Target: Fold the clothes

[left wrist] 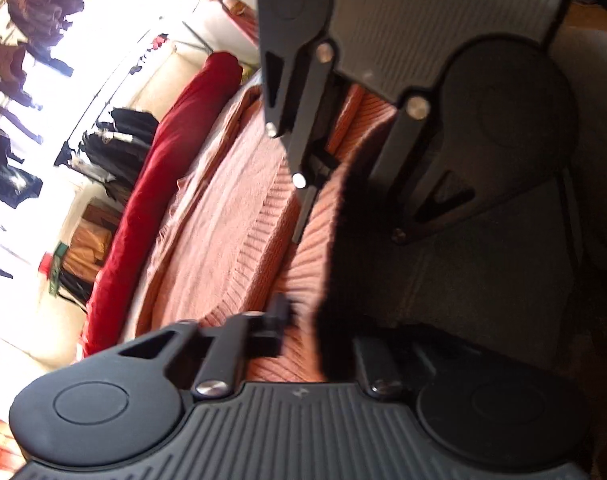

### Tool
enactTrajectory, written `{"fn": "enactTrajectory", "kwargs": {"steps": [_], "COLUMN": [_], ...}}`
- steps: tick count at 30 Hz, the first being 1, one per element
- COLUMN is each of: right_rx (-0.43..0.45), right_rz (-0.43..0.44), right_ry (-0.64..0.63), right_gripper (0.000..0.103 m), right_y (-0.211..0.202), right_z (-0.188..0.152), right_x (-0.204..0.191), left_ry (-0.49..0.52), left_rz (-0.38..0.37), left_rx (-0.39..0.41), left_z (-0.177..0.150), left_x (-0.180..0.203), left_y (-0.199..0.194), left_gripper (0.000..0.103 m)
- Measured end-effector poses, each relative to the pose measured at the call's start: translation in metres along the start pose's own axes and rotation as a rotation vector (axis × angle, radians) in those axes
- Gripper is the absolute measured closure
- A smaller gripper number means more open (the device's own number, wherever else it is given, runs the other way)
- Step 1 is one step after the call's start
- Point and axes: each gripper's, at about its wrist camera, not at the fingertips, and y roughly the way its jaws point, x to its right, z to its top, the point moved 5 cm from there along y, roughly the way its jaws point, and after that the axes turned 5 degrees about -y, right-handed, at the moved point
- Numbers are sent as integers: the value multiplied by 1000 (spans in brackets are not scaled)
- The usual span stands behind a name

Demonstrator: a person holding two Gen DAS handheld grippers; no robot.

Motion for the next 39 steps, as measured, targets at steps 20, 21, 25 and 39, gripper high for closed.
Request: {"fn": "enactTrajectory", "kwargs": {"steps": [20, 21, 25, 39], "right_rx": [-23, -27, -82, -41], "right_rz": [175, 147, 57, 120], "right_ry": [246, 291, 453, 806], "right_gripper": [61, 54, 35, 0], "right_y": [-75, -78, -74, -54], "right_z": [-31, -37, -67, -99], "right_x": [18, 28, 57, 126], "left_ry": [-138, -153, -267, -627], "left_rz": [-191, -175, -178, -255], "left_rx": [-68, -52, -1, 15], "left_z": [-25, -22, -10, -20], "left_x": [-22, -27, -43, -122], "left_y": [-80, -79, -56, -34], "left_gripper": [60, 57, 47, 22]}}
